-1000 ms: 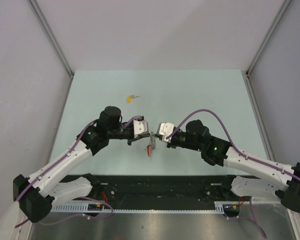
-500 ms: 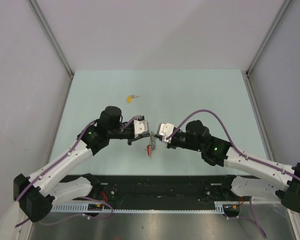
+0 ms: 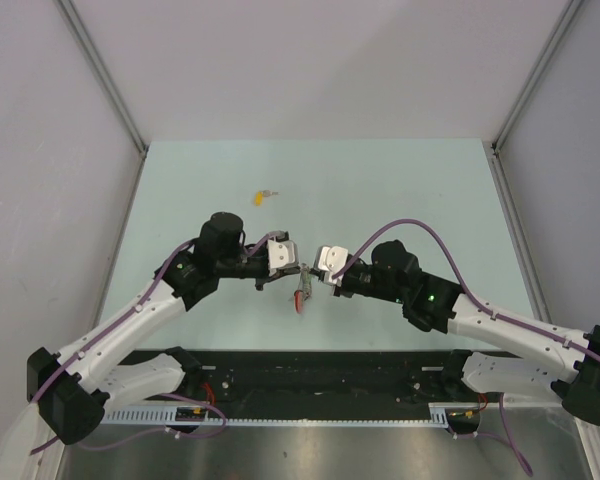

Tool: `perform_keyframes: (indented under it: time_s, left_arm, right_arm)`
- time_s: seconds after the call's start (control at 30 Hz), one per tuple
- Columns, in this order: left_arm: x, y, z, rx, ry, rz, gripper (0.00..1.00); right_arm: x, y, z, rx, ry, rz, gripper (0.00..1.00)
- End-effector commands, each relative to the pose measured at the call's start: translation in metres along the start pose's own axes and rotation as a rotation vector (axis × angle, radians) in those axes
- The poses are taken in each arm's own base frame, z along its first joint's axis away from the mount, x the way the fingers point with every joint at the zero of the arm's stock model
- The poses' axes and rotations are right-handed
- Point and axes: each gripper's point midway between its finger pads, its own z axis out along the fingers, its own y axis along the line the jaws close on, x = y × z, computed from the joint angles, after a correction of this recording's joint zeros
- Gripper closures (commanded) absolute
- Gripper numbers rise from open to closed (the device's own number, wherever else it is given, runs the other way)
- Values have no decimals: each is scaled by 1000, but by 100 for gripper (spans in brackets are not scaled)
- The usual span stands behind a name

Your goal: Put the keys on the keyring

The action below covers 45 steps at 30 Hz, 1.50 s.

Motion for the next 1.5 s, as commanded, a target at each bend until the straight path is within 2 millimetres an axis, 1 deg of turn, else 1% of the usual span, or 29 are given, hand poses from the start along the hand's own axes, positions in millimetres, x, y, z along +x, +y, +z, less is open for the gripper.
perform_keyframes:
  time_s: [0.0, 0.93, 1.17, 1.47]
  left_arm:
    - [-9, -3, 0, 24, -33, 52, 99]
    - [-13, -12, -1, 67, -57, 66, 100]
    - [-7, -2, -1, 14, -29, 62, 100]
    - [-6, -1, 0, 10, -26, 61, 100]
  right_arm:
    - [-7, -4, 1, 19, -24, -11, 100]
    - [-5, -5, 4, 29, -18, 7, 100]
    - [-15, -6, -3, 31, -50, 8, 100]
    - [-14, -5, -2, 29, -44, 9, 100]
